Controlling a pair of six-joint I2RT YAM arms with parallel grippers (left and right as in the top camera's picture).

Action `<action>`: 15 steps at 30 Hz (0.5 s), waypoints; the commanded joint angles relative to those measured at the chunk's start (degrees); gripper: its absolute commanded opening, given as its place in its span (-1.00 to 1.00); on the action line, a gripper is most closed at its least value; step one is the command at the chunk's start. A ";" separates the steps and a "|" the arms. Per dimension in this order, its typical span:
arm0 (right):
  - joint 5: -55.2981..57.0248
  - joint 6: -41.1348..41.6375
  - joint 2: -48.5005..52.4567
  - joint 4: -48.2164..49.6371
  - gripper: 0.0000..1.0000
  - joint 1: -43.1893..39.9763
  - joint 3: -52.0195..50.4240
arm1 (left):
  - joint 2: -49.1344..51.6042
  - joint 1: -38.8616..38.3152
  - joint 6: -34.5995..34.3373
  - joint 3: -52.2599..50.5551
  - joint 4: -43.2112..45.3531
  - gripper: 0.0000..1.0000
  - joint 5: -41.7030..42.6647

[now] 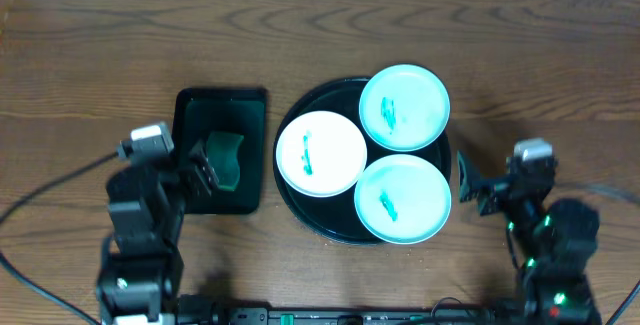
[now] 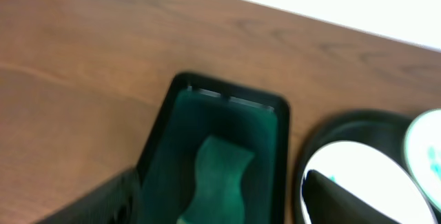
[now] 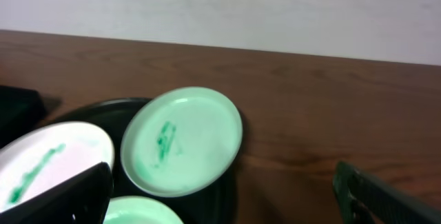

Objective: Clean dirty plates on tray and stack at the side
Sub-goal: 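Move left gripper toward green sponge, right gripper toward white plate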

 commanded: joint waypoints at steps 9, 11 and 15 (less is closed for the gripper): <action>-3.89 0.57 35.32 -35.95 0.98 -0.39 42.77 | 24.94 0.35 0.37 29.59 -25.40 0.51 13.05; -4.68 0.59 39.41 -39.95 0.99 -0.39 47.58 | 28.09 0.35 0.35 31.71 -26.40 0.51 14.49; -11.21 3.50 43.60 -40.76 0.98 -0.39 50.12 | 31.23 0.35 0.35 31.87 -26.14 0.51 14.43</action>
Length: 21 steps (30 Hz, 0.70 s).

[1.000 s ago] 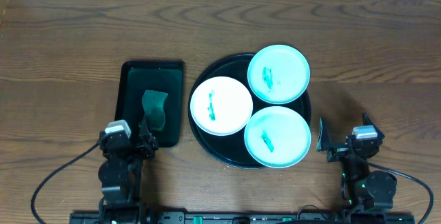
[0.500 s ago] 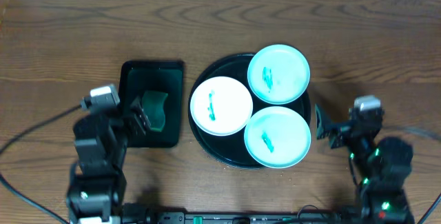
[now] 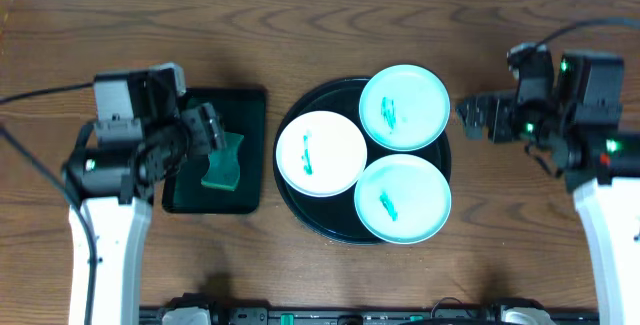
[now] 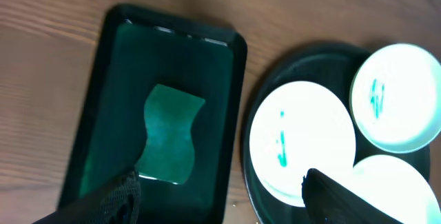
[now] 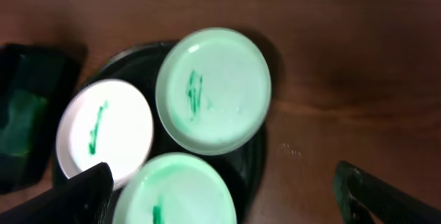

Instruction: Clean dirty plates on tray and stack at the side

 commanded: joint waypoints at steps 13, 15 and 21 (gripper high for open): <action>-0.96 10.78 15.89 0.28 0.41 16.68 3.39 | 4.17 0.35 -0.11 1.31 0.96 0.93 1.42; 1.16 12.52 19.10 0.44 0.34 19.37 4.22 | 4.28 0.35 -0.17 1.31 0.52 0.93 -1.22; 5.51 14.03 26.82 3.50 -0.01 25.57 4.48 | 4.70 0.35 -3.98 0.37 -0.83 0.93 -7.04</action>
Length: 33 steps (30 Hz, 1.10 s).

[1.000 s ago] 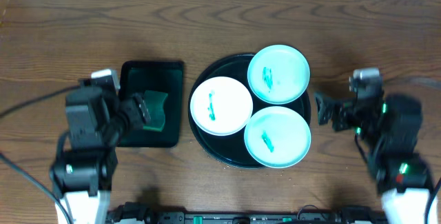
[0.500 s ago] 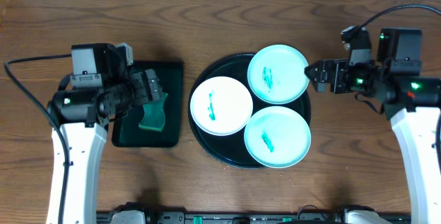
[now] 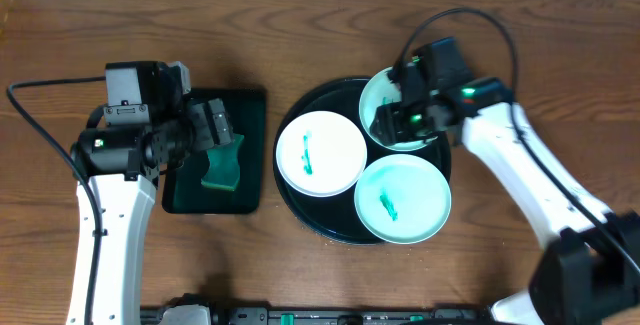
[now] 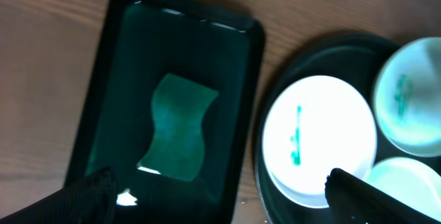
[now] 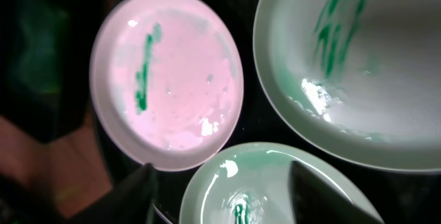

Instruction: Clean dirty plates on tray and stack at the side

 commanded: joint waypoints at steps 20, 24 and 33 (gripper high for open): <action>9.33 7.74 16.79 6.12 -0.49 6.75 1.42 | 11.32 0.35 -3.10 -0.85 -0.85 0.82 -6.58; 9.20 8.13 16.81 6.62 -0.56 6.69 1.42 | 13.25 0.35 -3.10 -0.85 -0.83 0.82 -6.56; 9.18 9.86 18.01 7.61 -0.88 6.80 1.42 | 14.45 0.35 -3.08 -0.85 -1.18 0.82 -6.56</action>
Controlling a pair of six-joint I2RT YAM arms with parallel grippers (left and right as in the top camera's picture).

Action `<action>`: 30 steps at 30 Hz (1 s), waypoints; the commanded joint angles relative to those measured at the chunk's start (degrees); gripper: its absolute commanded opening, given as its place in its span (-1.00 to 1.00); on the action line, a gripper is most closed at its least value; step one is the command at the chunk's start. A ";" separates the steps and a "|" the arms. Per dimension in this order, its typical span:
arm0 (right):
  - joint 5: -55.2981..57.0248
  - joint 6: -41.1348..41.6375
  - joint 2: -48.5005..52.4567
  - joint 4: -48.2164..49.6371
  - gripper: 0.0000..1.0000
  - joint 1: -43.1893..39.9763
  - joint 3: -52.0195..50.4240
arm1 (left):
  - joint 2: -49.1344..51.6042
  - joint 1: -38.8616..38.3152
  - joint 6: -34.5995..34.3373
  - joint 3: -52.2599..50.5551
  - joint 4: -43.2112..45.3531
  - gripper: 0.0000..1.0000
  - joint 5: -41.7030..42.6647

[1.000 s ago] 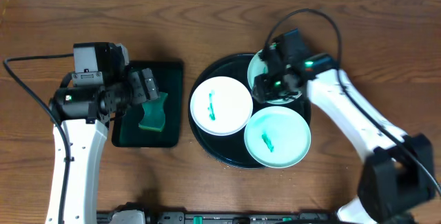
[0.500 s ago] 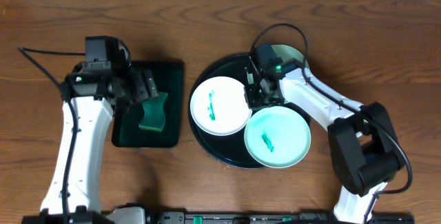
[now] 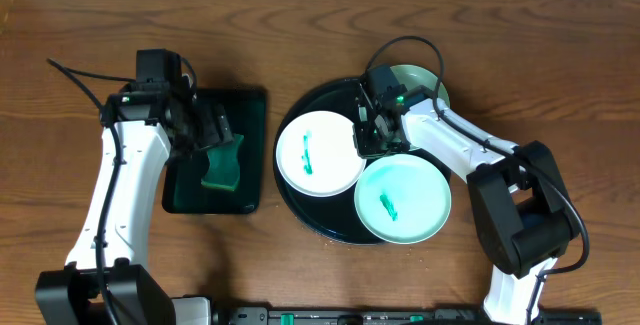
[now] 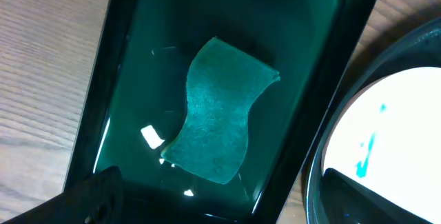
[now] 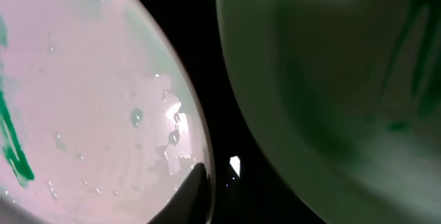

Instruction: Clean dirty plates on tray and stack at the side

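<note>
Three stained plates lie on the round black tray (image 3: 300, 210): a white plate (image 3: 315, 155), a near mint plate (image 3: 402, 200) and a far mint plate (image 3: 420, 77) partly under my right arm. My right gripper (image 3: 368, 137) is down at the white plate's (image 5: 83, 114) right rim. One of its fingers (image 5: 195, 193) lies on that rim; the other is lost in the black beside it. The far mint plate (image 5: 331, 79) is close on the right. My left gripper (image 4: 220, 186) hangs open over the green sponge (image 4: 220, 120).
The sponge lies in a black rectangular tray (image 3: 250, 100) left of the round one, with water glinting in its bottom (image 4: 148, 136). Brown wood table (image 3: 320, 25) lies all around. My right arm crosses over the far mint plate.
My left gripper has come lower over the sponge, still open. My right gripper, which was open above the plates, is now down at the white plate's right rim with its fingers drawn together.
Both grippers began open near the table's front edge. Then the left was above the sponge tray and the right was out beyond the round tray. The right then hung over the plates. Now it is at the white plate's rim, the left low over the sponge.
</note>
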 commanded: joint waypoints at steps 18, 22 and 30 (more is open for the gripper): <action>0.22 4.46 2.01 2.56 -0.98 1.64 1.49 | 0.31 0.35 -0.11 -0.79 -1.81 0.81 -0.74; 0.24 4.81 2.01 2.67 -0.98 1.70 1.49 | 0.35 0.35 -0.04 -1.16 -2.45 0.82 -0.94; 1.33 4.26 2.12 2.71 -0.98 1.73 1.25 | 4.09 0.35 7.37 -7.32 1.84 0.57 -0.90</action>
